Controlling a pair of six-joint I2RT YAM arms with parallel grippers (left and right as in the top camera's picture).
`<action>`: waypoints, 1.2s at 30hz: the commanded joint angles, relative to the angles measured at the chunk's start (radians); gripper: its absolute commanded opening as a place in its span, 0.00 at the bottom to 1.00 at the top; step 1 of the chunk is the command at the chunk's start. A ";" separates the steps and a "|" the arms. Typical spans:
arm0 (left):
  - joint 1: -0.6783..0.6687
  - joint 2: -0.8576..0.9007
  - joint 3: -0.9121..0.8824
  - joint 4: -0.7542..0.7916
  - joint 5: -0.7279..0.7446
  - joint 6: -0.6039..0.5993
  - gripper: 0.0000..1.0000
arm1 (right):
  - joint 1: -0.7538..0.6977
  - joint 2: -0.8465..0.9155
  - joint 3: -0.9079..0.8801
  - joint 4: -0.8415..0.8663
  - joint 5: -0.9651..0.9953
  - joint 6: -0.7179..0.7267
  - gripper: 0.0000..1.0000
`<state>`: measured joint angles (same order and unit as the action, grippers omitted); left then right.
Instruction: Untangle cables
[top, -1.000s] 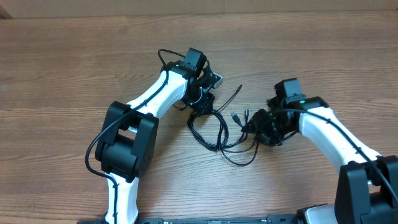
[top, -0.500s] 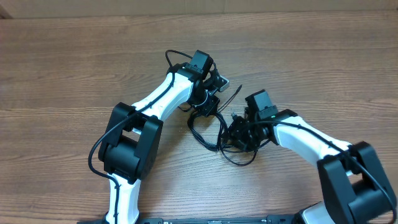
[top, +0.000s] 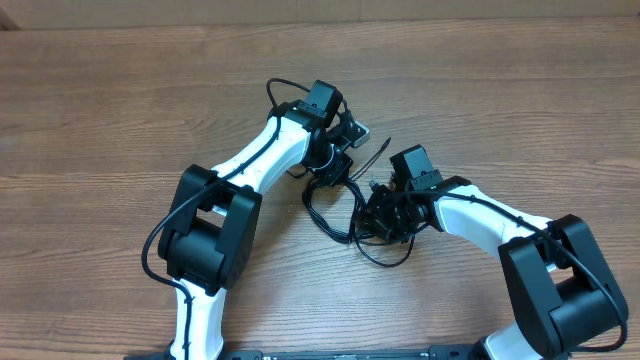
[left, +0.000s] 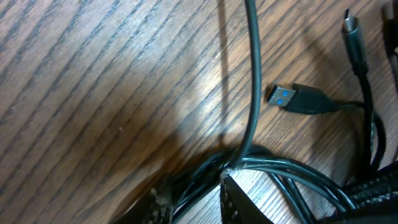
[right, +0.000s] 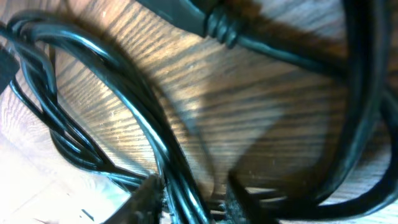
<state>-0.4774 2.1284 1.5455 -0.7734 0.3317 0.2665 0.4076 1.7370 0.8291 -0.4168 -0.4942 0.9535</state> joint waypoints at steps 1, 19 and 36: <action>-0.002 0.010 0.014 0.005 -0.034 0.026 0.27 | 0.006 0.027 -0.008 0.008 0.026 0.005 0.26; -0.023 0.010 -0.045 0.056 -0.035 0.043 0.29 | 0.007 0.027 -0.008 0.009 0.026 0.005 0.14; -0.023 0.010 -0.045 0.062 0.037 0.190 0.32 | 0.007 0.027 -0.008 0.015 0.026 0.005 0.11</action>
<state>-0.4915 2.1284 1.5112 -0.7166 0.3405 0.3996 0.4084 1.7496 0.8291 -0.4084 -0.4900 0.9569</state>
